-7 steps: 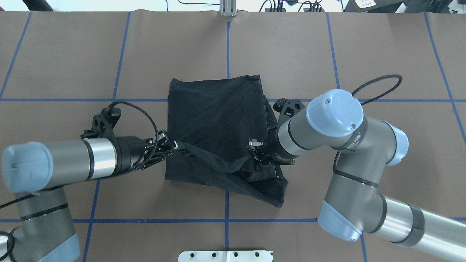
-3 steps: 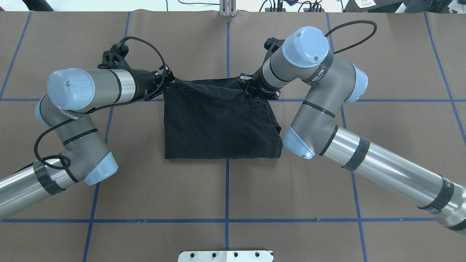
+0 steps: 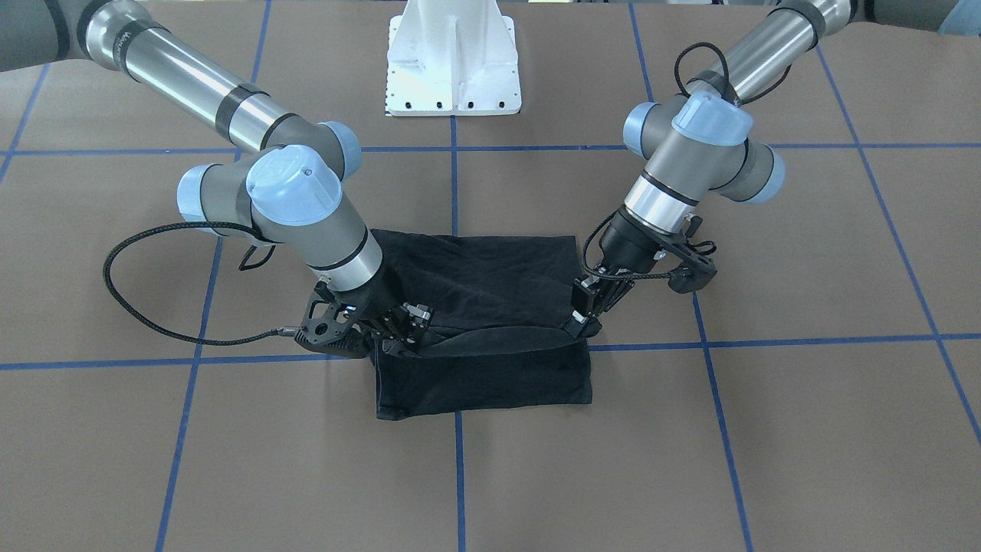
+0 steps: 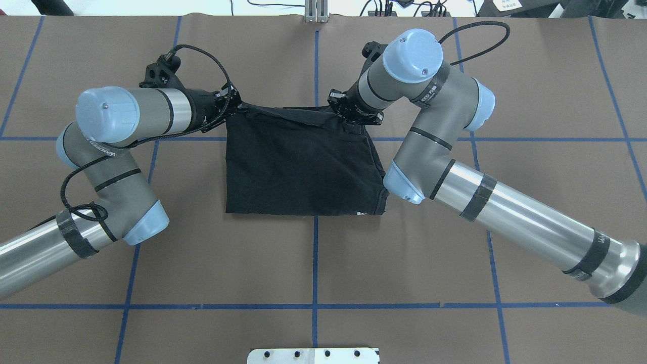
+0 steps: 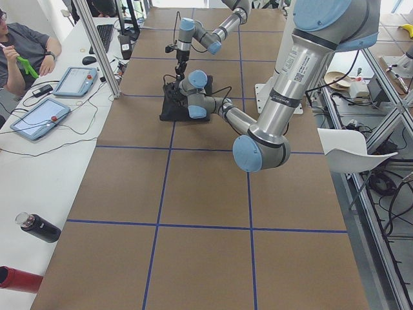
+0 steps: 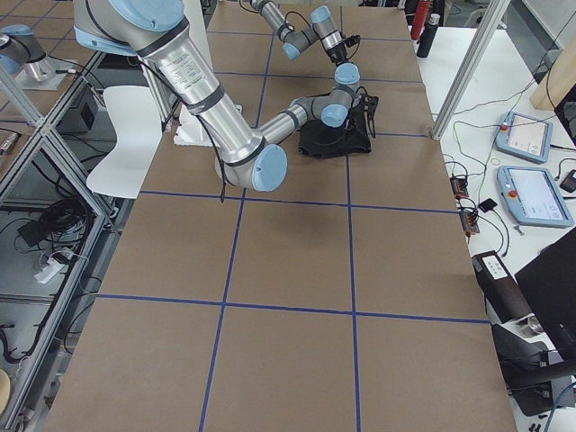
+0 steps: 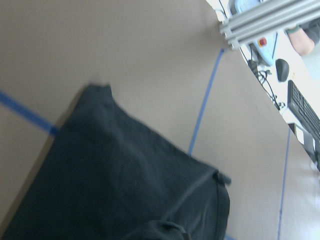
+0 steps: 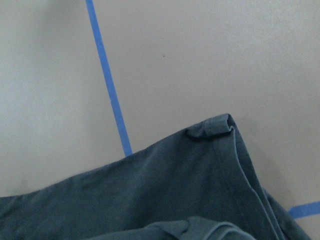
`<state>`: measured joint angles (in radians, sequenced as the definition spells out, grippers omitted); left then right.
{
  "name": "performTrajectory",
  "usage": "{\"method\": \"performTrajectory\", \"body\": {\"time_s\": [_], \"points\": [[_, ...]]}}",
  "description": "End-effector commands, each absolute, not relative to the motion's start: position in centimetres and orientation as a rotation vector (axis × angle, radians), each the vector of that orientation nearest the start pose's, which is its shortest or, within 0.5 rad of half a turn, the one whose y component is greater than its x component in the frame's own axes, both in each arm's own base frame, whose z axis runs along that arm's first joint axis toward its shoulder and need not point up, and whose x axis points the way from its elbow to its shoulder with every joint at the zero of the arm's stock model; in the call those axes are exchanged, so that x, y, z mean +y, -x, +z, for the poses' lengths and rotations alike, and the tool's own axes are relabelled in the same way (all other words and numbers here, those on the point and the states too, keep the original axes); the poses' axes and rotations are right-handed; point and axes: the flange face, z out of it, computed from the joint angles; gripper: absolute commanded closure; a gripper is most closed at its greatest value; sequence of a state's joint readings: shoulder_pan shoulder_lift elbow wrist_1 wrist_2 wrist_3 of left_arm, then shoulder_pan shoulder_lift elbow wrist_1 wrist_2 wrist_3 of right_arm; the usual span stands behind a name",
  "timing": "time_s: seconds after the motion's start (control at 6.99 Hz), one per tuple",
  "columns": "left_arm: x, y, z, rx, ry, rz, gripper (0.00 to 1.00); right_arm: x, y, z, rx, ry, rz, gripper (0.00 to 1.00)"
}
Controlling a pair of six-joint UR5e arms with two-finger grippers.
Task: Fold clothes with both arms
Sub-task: 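Lay the folded end near the collar and open both grippers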
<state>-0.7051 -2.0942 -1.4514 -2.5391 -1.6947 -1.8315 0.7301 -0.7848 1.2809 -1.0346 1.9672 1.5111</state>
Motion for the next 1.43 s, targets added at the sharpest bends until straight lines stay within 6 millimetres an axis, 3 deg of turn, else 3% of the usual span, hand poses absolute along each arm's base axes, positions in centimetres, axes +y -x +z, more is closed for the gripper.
{"method": "performTrajectory", "body": {"time_s": [0.0, 0.43, 0.57, 0.72, 1.0, 1.29], "points": [[-54.9, -45.8, 29.0, 1.406, -0.209, -0.720, 1.00, -61.2, 48.8, 22.9, -1.096, -0.083, 0.437, 1.00], [-55.7, -45.4, 29.4, 1.397, -0.216, -0.740, 1.00, -61.5, 48.9, 22.7, -1.093, -0.095, 0.439, 1.00], [-55.7, -45.4, 29.3, 1.399, -0.216, -0.741, 0.46, -61.5, 49.1, 23.0, -1.086, -0.092, 0.440, 0.70], [-55.6, -45.5, 29.0, 1.402, -0.215, -0.739, 0.00, -61.8, 49.2, 22.7, -1.083, -0.104, 0.448, 0.01], [-55.7, -45.3, 29.0, 1.403, -0.225, -0.733, 0.00, -61.8, 49.2, 22.6, -1.085, -0.104, 0.447, 0.00], [-56.0, -43.0, 28.8, 1.410, -0.246, -0.704, 0.00, -62.2, 48.3, 23.0, -1.063, -0.161, 0.350, 0.00]]}}
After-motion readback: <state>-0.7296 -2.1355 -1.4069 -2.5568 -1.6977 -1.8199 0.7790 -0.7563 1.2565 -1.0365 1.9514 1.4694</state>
